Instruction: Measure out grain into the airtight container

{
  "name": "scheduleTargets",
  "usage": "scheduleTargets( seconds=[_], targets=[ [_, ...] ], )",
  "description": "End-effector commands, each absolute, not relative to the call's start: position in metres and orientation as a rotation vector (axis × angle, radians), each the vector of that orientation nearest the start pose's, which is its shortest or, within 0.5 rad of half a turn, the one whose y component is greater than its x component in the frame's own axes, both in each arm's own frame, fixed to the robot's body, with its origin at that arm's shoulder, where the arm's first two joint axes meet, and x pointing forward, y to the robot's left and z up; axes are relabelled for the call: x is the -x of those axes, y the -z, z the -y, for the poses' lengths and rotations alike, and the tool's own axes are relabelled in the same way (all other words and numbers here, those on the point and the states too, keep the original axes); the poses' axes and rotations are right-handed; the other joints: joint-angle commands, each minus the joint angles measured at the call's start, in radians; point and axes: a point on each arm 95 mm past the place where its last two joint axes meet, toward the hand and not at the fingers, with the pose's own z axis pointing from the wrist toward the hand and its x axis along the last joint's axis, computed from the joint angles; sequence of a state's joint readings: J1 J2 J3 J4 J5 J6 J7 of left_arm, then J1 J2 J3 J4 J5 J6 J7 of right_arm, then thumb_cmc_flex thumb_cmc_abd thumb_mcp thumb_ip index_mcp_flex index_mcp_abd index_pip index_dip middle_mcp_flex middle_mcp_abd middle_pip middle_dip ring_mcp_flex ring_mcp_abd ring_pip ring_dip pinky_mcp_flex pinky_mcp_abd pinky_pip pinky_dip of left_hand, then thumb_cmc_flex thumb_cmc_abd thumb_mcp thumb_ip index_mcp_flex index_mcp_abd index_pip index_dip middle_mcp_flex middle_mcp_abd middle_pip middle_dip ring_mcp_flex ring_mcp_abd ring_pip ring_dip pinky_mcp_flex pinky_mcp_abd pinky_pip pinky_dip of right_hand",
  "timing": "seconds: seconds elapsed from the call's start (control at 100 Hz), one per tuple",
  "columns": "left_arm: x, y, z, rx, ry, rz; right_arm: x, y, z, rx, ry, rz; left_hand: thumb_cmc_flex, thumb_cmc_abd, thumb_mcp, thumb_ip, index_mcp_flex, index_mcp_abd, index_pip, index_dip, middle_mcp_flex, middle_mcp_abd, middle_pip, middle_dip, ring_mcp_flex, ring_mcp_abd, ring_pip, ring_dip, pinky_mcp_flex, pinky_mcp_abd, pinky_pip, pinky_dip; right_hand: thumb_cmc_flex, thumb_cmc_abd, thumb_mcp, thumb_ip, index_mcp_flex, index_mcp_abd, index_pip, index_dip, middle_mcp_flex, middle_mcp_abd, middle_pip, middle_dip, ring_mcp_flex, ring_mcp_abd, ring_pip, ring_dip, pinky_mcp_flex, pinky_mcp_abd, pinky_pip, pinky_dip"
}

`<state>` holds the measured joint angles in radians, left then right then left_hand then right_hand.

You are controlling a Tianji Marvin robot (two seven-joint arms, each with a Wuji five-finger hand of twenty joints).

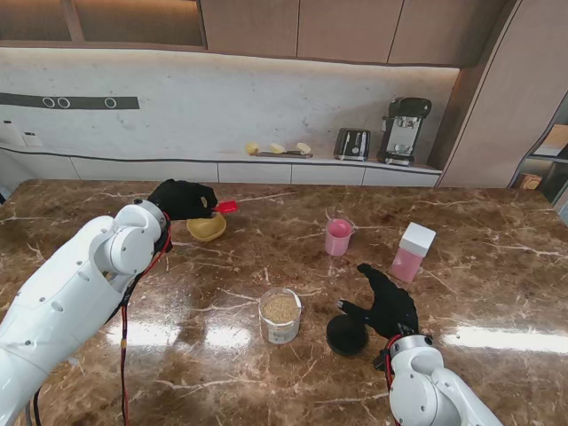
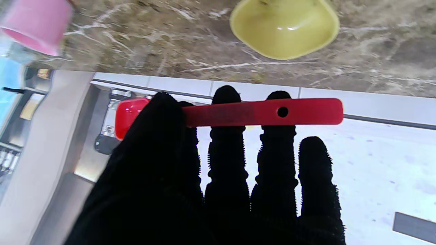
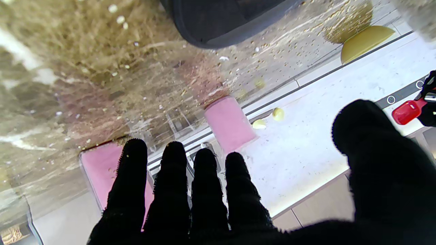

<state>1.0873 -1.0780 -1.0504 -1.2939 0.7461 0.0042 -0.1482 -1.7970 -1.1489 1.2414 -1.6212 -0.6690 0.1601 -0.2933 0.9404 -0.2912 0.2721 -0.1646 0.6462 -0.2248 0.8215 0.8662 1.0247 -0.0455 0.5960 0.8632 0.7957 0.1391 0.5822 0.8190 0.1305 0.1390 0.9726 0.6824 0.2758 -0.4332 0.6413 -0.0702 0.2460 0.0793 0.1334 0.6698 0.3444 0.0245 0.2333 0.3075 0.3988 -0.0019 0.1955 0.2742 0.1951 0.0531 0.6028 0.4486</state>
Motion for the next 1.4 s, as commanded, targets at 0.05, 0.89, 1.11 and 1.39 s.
scheduleTargets(
  seconds=[0.05,0.89,1.11,1.39],
  targets=[
    [-0.506,0.269,-0.01,1.341,1.504,-1.528,-0.331,0.38,0.016,-1.654,-1.513,-1.042,0.091,0.057,0.007,0.026,0.01,-0.137,0.038,0.009,-0.016,-0.006,0.018,0.046,0.08,0.033,0.03,0.005,0.031,0.042,0.052,0.021,0.028,-0.005,-0.015,0.04,0.052,-0.023,0.021,0.006,0.077,-0.011,0.023,0.024,0.077,-0.004,0.022,0.022,0.042,-0.044,0.006,-0.003],
    [-0.431,0.291,0.005,1.555,1.716,-1.619,-0.332,0.36,0.002,-1.637,-1.549,-1.009,0.164,0.088,-0.087,0.053,0.027,-0.009,0.086,-0.164,-0.238,0.044,-0.002,0.315,0.05,0.078,0.245,0.252,0.106,0.143,0.092,-0.015,0.04,-0.015,-0.014,0.039,0.088,-0.033,0.065,-0.04,0.128,-0.018,0.042,0.016,0.142,-0.011,0.039,0.018,0.079,-0.055,0.078,-0.089],
    [-0.433,0.292,0.01,1.605,1.71,-1.64,-0.33,0.361,0.0,-1.655,-1.554,-0.992,0.288,0.165,-0.295,0.084,-0.003,-0.04,0.064,0.004,-0.306,0.064,-0.163,-0.119,-0.057,0.068,-0.074,-0.07,0.105,0.102,0.058,-0.032,0.034,-0.003,-0.016,0.04,0.084,-0.035,0.063,-0.047,0.126,-0.019,0.037,0.015,0.135,-0.008,0.034,0.017,0.073,-0.05,0.079,-0.099],
    [-0.436,0.296,0.02,1.637,1.71,-1.659,-0.328,0.364,0.003,-1.674,-1.558,-0.965,0.314,0.185,-0.317,0.069,-0.066,-0.099,0.114,0.104,-0.019,0.064,-0.076,-0.351,0.137,0.042,-0.059,-0.172,0.077,0.114,0.084,-0.054,0.032,0.009,-0.019,0.042,0.085,-0.036,0.064,-0.052,0.133,-0.017,0.036,0.016,0.137,-0.004,0.034,0.019,0.072,-0.043,0.085,-0.102]
  ],
)
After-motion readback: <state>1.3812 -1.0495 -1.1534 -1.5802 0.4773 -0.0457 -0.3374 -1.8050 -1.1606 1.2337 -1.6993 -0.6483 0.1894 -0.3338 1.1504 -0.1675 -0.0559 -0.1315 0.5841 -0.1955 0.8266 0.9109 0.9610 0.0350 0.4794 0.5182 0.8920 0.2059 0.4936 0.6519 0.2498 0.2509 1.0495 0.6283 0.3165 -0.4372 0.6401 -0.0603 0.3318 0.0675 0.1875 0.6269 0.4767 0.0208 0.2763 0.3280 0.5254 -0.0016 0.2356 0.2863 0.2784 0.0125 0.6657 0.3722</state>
